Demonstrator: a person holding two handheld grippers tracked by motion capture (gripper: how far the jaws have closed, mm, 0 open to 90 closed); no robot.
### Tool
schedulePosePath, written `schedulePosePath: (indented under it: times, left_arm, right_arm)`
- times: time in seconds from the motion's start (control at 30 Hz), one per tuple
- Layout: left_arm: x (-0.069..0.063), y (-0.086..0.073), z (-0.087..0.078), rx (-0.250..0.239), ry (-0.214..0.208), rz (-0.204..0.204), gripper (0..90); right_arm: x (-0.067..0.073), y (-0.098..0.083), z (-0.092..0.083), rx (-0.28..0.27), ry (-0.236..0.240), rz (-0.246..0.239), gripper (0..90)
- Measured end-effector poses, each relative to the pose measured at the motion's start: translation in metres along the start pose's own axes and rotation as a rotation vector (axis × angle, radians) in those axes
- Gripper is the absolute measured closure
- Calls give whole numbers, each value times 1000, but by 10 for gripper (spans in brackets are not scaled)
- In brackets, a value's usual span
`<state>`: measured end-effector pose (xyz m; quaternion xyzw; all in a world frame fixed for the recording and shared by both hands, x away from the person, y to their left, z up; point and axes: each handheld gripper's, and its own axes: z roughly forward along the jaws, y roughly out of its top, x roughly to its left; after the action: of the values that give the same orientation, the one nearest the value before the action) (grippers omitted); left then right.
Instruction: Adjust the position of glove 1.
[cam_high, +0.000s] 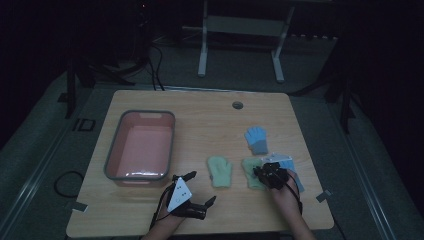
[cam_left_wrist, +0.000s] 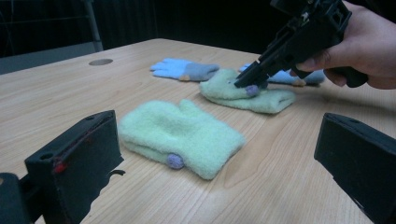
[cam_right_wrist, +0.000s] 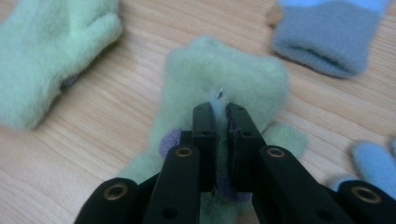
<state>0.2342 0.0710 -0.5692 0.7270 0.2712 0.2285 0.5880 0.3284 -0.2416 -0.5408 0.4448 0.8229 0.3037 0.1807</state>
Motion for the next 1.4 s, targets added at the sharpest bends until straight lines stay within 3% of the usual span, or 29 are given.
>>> schedulePosePath:
  times: [0.17, 0.27, 0.53, 0.87, 1.0, 1.4]
  left_arm:
    - [1, 0, 0, 3, -2, -4, 7]
    - [1, 0, 0, 3, -1, -6, 7]
    - [1, 0, 0, 1, -1, -5, 7]
    - [1, 0, 0, 1, -3, -5, 7]
    - [1, 0, 0, -1, -4, -5, 7]
    - [1, 0, 0, 1, -5, -5, 7]
  right_arm:
    - [4, 9, -15, -53, -35, 35, 848]
    - [14, 25, -32, -121, -33, 61, 849]
    - [46, 55, -41, -152, -17, 57, 850]
    - [87, 73, -27, -141, 26, 53, 851]
    - [102, 74, -19, -125, 24, 20, 851]
    - [106, 61, 11, -40, 23, 16, 849]
